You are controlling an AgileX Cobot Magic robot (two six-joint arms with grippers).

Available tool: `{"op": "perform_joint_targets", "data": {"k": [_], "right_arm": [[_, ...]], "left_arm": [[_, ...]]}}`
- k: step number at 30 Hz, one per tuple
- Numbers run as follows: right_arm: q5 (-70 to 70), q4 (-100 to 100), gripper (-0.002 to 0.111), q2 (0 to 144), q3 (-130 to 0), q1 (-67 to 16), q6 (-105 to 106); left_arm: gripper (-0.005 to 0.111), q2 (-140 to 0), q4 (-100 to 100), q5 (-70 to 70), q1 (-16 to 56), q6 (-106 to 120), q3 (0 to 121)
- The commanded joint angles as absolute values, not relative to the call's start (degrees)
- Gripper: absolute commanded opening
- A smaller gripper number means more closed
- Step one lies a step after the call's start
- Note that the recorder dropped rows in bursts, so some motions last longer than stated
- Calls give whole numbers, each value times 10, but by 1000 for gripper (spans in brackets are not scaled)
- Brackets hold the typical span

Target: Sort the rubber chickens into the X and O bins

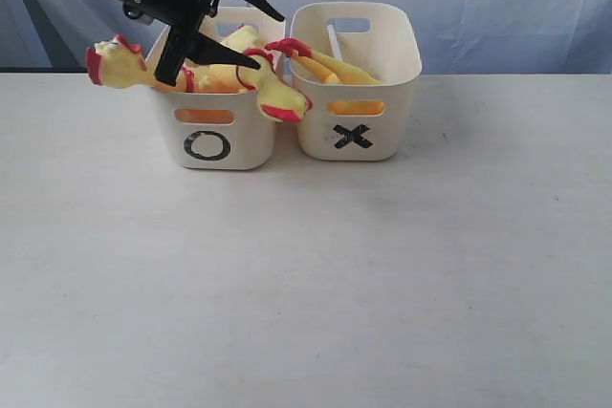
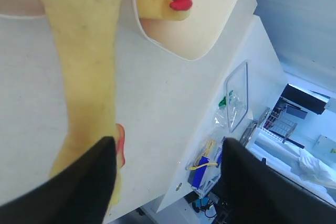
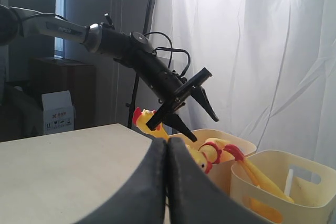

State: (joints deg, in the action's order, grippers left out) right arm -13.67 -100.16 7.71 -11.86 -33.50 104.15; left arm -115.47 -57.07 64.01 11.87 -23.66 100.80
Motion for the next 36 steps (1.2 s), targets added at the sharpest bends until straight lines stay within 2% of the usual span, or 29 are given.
{"op": "perform_joint_targets", "data": {"k": [1, 5, 14, 17, 19, 20, 22, 28, 36], "right_arm": [[-135, -999, -1, 75, -116, -332, 1043], [-134, -999, -1, 75, -116, -332, 1043], [-134, -999, -1, 75, -116, -332, 1043], [-134, -999, -1, 75, -116, -332, 1043], [-134, -999, -1, 75, -116, -332, 1043], [-134, -999, -1, 75, -116, -332, 1043], [-134, -999, -1, 75, -116, -332, 1043], [-136, -999, -1, 75, -116, -332, 1043], [-136, -999, -1, 75, -116, -332, 1043]], "left_arm": [[65, -1152, -600, 656, 115, -232, 1012], [68, -1152, -632, 664, 115, -206, 1012], [65, -1147, -648, 700, 115, -178, 1012], [49, -1139, -645, 700, 115, -159, 1012], [32, -1130, -644, 700, 115, -147, 1012], [16, -1121, -644, 700, 115, -141, 1012], [0, -1109, -637, 700, 115, -130, 1012], [0, -1059, -544, 700, 115, -128, 1012], [0, -929, -295, 700, 115, -130, 1012]]}}
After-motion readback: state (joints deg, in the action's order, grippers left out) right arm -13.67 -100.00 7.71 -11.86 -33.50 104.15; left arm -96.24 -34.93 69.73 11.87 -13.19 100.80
